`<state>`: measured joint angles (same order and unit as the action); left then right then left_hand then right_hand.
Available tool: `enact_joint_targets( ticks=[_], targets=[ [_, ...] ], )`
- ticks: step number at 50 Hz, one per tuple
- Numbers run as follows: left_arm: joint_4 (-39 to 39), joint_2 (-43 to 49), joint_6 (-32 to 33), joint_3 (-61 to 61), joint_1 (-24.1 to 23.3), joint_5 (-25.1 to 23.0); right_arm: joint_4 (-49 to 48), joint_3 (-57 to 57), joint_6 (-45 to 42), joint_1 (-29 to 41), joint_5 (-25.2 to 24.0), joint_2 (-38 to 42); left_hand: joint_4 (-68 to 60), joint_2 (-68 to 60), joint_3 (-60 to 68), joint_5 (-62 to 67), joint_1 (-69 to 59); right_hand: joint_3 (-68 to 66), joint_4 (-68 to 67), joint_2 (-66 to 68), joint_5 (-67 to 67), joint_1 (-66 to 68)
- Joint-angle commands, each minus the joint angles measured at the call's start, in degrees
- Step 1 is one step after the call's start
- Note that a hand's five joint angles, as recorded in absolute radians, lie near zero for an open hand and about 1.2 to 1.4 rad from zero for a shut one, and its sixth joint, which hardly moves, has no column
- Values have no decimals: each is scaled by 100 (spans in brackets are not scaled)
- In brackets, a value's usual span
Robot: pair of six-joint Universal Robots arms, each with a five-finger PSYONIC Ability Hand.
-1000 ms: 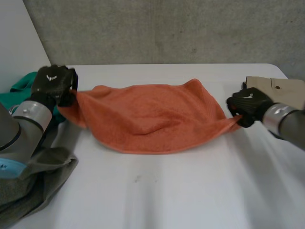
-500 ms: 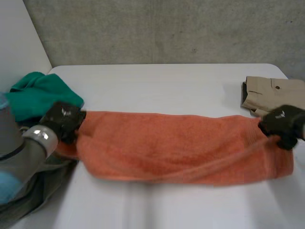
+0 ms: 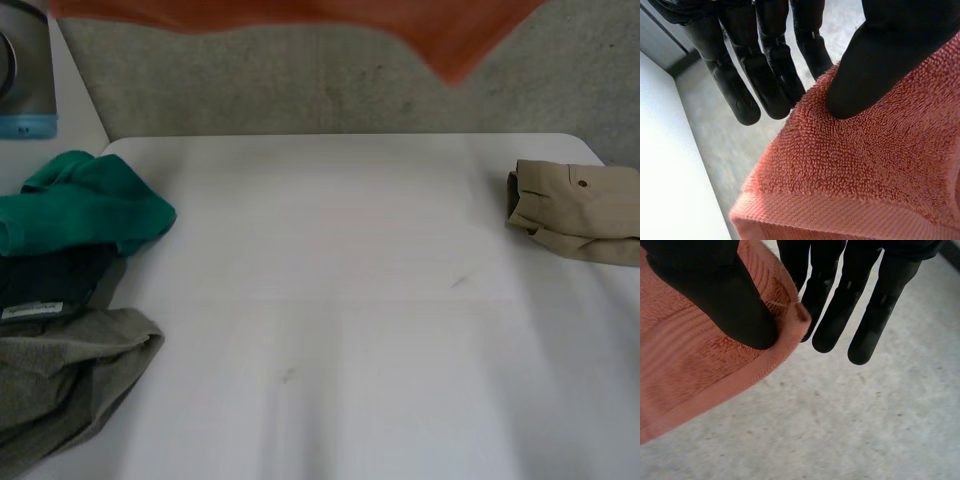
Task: Fold the laundry.
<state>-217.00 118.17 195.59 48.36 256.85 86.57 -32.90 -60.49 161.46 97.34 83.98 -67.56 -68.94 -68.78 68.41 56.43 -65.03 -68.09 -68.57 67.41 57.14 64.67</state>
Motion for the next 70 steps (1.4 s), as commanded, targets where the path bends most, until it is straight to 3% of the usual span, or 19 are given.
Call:
enact_joint_targets(
  ticks=[1,12,17,22,25,31,38,44,52,56,60,66,70],
  targets=[
    [588,-66,-100,954,-3,-96,468,-534,-97,13,-435,33,-1106,-1122,1159,1357,-1497,-1191,-1143,1259,1286,1533],
    [1071,-75,5,3398,-302,-237,1804,-1817,-1089,-233,-963,366,-1106,-1122,1159,1357,-1497,-1191,-1143,1259,1286,1533],
    [1151,373,365,3838,-487,-184,2191,-2151,-1801,-417,-928,665,-1106,-1122,1159,1357,-1497,-1191,-1143,1259,1286,1533],
    [1142,716,664,3681,-426,-44,2226,-2204,-1925,-575,-831,797,-1008,-1024,1061,1259,-1399,-1191,-1143,1259,1286,1533],
    [1133,769,673,3444,-355,-26,2226,-2187,-1837,-628,-805,780,1242,1225,-1188,-990,850,-1191,-1143,1259,1286,1533],
    [1089,655,664,3205,-276,-122,2217,-2230,-1600,-611,-796,648,3615,3598,-3561,-3363,3223,-1191,-1143,1259,1286,1533],
    [1370,14,673,3978,-250,-342,2147,-2389,-1485,-602,-813,569,3569,3552,-3515,-3317,3177,-1191,-1143,1259,1286,1533],
    [1204,-672,769,5182,-250,-729,2068,-2538,-1468,-584,-840,507,2377,2361,-2324,-2126,1986,-1191,-1143,1259,1286,1533],
    [1028,-462,858,5544,-188,-598,1954,-2661,-1459,-558,-857,498,659,643,-605,-407,268,-1191,-1143,1259,1286,1533],
    [1002,-313,840,5526,-109,-527,1945,-2688,-1477,-558,-866,507,826,809,-772,-574,434,-1191,-1143,1259,1286,1533],
    [817,-102,831,5386,-65,-518,1945,-2714,-1485,-558,-866,507,1835,1818,-1781,-1583,1443,-1191,-1143,1259,1286,1533],
    [623,373,840,4990,-65,-518,1927,-2767,-1485,-505,-857,525,1970,1954,-1917,-1719,1579,-1191,-1143,1259,1286,1533],
    [772,672,805,4613,-126,-562,1884,-2784,-1512,-496,-849,551,3347,3330,-3293,-3095,2956,-1191,-1143,1259,1286,1533]
  ],
)
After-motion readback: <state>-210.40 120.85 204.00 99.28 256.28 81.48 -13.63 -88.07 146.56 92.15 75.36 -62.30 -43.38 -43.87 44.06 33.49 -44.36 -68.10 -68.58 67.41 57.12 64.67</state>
